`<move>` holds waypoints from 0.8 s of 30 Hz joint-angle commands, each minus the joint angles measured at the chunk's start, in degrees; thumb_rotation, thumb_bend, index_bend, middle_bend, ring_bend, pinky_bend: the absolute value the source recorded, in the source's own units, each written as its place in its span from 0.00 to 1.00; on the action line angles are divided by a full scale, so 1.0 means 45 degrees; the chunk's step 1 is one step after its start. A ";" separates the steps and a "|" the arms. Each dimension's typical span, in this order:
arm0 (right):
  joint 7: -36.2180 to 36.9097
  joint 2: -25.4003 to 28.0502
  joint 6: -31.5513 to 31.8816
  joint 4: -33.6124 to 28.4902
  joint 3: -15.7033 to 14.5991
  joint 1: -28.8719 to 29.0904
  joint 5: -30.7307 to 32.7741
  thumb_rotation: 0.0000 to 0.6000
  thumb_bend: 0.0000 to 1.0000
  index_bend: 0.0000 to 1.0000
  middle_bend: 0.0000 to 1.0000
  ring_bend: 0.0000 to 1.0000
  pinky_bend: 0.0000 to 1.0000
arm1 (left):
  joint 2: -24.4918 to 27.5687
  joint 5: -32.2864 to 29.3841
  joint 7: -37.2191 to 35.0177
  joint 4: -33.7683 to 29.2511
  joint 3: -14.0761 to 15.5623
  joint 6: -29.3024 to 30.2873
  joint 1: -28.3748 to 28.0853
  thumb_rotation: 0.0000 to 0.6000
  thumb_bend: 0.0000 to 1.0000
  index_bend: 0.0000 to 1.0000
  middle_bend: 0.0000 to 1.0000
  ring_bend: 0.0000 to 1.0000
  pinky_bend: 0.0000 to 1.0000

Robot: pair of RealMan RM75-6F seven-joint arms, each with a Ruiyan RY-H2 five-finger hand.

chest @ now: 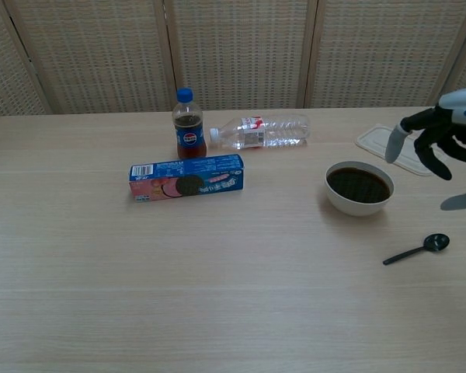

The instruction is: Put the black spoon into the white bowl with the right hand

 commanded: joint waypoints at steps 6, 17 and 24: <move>-0.0782 -0.1129 -0.0924 0.1077 -0.0082 0.0734 0.0718 1.00 0.26 0.42 0.86 0.92 1.00 | -0.0074 -0.0180 -0.0007 0.0110 -0.0019 -0.0284 -0.0166 1.00 0.46 0.08 0.00 0.00 0.00; -0.2543 -0.1918 -0.1155 0.1738 -0.0228 0.0887 0.1675 1.00 0.31 0.48 0.79 0.90 1.00 | -0.0208 -0.0316 -0.0064 0.0290 -0.0005 -0.0491 -0.0320 1.00 0.46 0.08 0.00 0.00 0.00; -0.3160 -0.2449 -0.1115 0.2134 -0.0345 0.0872 0.2249 1.00 0.39 0.50 0.81 0.90 1.00 | -0.0296 -0.0350 -0.0207 0.0447 0.0034 -0.0520 -0.0353 1.00 0.46 0.08 0.00 0.00 0.00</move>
